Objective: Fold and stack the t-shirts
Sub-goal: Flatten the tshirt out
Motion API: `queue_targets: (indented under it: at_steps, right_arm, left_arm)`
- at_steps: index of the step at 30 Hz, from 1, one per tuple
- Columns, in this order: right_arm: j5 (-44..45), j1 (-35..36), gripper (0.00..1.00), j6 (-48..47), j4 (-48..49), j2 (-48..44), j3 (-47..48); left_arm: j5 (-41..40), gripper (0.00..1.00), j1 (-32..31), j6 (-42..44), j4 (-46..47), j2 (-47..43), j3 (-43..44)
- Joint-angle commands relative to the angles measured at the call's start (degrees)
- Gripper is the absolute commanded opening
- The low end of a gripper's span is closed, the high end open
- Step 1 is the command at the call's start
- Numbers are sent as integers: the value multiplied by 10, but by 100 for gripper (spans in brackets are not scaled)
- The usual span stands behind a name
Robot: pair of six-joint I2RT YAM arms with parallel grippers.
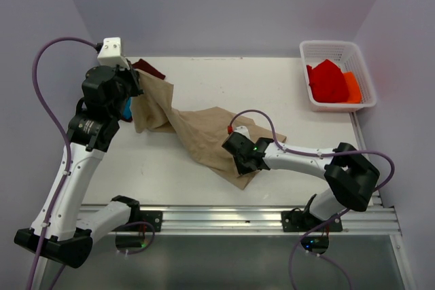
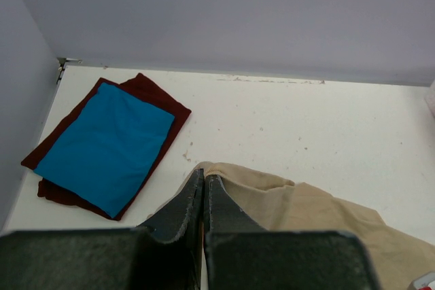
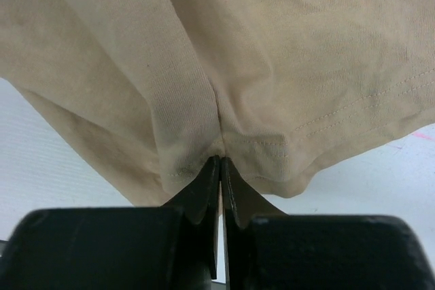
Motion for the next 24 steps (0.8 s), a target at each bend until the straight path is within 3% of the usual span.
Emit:
queue_targets:
  at_steps: [1,18,24]
  right_arm:
    - [-8,4,2,-1,15,-3,18]
    - [42,21,0,-8,-48,-78,64]
    - [157,21,0,-21,-77,-145,125]
  left_arm:
    - [2,0,-2,-8,34,-9,-7]
    - [6,0,-2,-9,34,-10,-6]
    - [8,0,-2,-8,34,-10,1]
